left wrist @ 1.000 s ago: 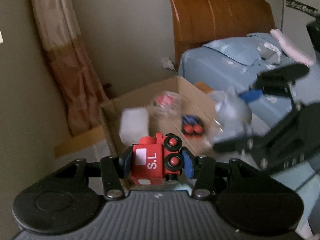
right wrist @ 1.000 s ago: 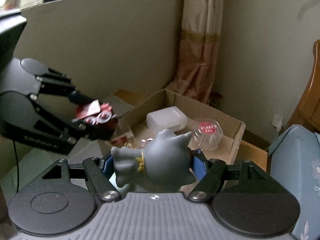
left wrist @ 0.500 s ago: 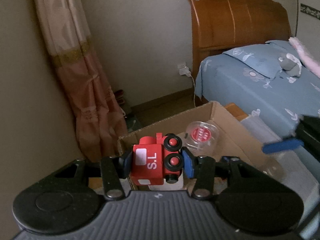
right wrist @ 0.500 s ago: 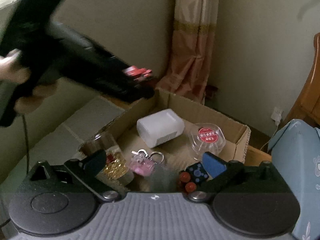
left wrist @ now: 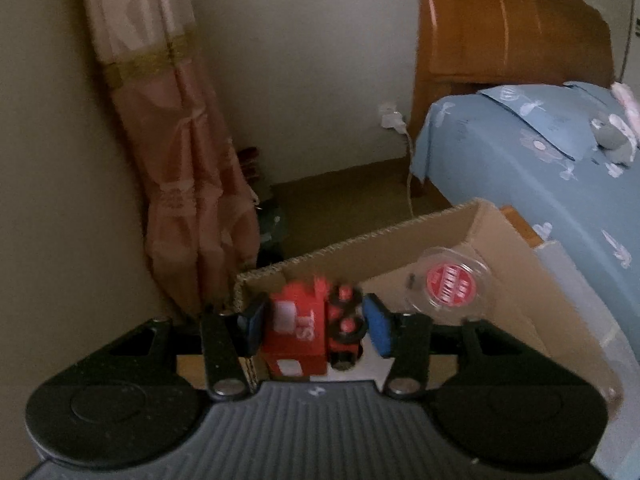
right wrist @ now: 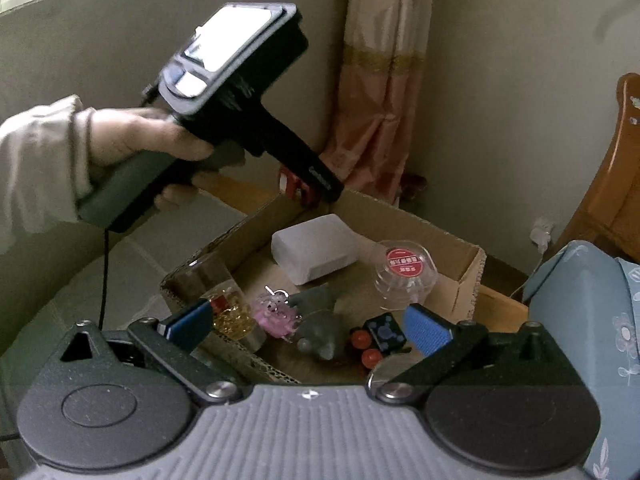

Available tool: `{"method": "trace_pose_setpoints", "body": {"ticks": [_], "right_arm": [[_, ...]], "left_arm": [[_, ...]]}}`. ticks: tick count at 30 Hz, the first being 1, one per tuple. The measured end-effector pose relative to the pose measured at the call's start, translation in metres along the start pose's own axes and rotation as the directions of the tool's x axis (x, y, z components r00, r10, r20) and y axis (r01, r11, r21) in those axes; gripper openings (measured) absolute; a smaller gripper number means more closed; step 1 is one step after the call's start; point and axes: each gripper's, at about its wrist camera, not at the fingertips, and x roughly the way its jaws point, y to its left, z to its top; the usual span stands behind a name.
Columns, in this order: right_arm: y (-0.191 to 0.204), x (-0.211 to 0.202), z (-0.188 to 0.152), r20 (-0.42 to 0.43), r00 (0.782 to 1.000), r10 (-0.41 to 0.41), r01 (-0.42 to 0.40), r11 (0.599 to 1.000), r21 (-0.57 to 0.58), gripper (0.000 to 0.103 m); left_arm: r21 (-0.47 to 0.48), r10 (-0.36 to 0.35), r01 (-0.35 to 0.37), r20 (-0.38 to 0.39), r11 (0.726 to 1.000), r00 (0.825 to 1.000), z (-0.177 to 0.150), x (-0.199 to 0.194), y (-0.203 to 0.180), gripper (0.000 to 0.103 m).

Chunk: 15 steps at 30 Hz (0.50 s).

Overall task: Organize rigid objects
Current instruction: 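Carry the train and cat figure into the box and open both tools, then move both tools back to the bed toward the blue case and black case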

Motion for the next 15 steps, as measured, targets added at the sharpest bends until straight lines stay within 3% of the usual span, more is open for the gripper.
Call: {"method": "trace_pose_setpoints", "body": {"ticks": [2,8,15], "right_arm": [[-0.001,-0.003,-0.001,0.002,1.0,0.001,-0.001,1.0,0.009,0.103],[0.005,-0.01,-0.008,0.006,1.0,0.004,-0.004,1.0,0.009,0.103],[0.016,-0.017,-0.02,-0.007,1.0,0.008,-0.008,0.999,0.032,0.103]], "left_arm": [[-0.021,0.025,-0.025,0.014,0.999,1.0,-0.001,0.001,0.003,0.084],[-0.023,0.005,-0.004,0.01,1.0,1.0,-0.009,-0.014,0.002,0.093],[0.009,0.027,-0.027,0.018,1.0,0.999,-0.021,-0.045,-0.007,0.096]]}}
